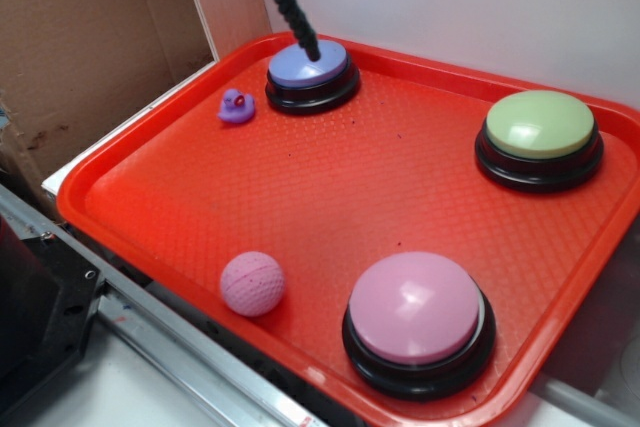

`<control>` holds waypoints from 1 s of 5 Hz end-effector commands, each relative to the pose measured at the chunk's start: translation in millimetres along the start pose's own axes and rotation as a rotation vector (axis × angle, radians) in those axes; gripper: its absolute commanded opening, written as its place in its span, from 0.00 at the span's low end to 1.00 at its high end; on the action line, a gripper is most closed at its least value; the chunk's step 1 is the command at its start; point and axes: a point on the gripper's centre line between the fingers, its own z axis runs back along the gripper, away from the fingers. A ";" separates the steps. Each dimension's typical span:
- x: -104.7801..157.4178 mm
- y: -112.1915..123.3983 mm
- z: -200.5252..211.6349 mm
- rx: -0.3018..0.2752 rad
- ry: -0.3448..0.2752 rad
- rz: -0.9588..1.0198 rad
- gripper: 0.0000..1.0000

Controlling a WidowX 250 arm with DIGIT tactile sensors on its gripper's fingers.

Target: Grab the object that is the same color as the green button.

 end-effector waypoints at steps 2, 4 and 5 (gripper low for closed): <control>-18.6 0.1 -25.4 0.031 -0.029 0.451 0.00; -9.7 1.1 -39.1 0.033 -0.040 0.445 0.00; -2.4 3.4 -42.1 0.017 -0.016 0.359 0.00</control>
